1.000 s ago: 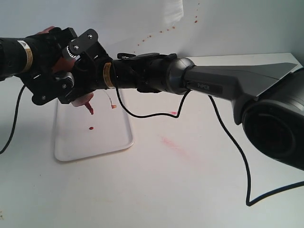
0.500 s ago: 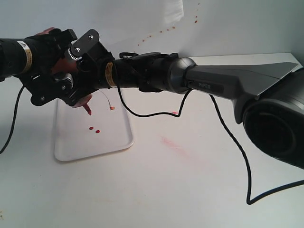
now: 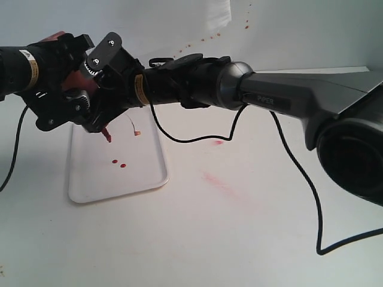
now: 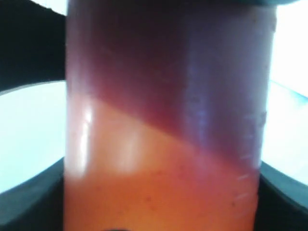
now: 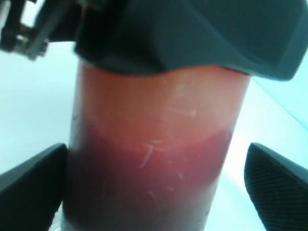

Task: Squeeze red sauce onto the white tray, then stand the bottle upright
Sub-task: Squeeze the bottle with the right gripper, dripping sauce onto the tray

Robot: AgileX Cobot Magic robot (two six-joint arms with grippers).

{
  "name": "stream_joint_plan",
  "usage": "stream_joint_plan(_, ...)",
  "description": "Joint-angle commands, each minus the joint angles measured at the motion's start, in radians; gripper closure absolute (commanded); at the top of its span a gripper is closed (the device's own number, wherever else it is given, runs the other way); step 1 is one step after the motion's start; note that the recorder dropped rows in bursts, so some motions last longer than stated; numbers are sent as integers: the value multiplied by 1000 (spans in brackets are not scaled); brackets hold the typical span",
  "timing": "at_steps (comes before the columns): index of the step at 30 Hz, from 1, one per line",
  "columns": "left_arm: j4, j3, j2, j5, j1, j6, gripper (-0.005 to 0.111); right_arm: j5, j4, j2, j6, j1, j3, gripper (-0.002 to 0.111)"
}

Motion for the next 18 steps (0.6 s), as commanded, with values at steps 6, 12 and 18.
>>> stream_joint_plan(6, 6, -3, -12, 25, 1, -2, 107, -21, -68, -41, 88, -5, -4, 107)
stream_joint_plan(12, 6, -3, -12, 25, 1, -2, 107, -21, -68, -41, 91, -5, -4, 108)
stream_joint_plan(18, 6, -3, -12, 25, 1, -2, 107, -21, -70, -41, 93, -5, -4, 108)
